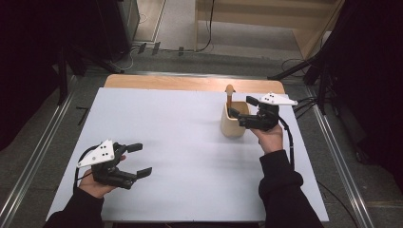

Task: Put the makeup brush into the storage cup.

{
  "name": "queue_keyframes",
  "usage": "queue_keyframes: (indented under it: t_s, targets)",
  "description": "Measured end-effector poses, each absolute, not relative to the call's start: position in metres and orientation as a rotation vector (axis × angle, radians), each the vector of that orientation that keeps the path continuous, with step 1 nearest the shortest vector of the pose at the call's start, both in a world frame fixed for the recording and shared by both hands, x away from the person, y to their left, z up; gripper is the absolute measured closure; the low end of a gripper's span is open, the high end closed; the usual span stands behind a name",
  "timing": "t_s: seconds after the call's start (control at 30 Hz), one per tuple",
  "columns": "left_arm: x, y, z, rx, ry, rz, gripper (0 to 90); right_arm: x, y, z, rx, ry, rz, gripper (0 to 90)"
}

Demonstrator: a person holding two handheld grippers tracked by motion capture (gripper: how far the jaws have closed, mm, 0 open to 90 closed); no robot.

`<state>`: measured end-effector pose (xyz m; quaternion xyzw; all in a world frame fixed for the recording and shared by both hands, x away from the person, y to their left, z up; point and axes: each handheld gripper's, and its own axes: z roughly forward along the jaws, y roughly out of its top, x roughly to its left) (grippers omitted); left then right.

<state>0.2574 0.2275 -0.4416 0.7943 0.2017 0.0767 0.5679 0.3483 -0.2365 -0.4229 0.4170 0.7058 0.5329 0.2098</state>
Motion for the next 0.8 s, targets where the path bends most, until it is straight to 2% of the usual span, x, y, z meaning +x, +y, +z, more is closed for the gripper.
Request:
queue_keyframes:
  t_s: [0.8]
  targets:
    - [0.258, 0.231, -0.441, 1.86, 0.493, 0.194, 14.1, 0.307, -0.228, -0.427, 1.001, 2.002, 1.579, 14.6]
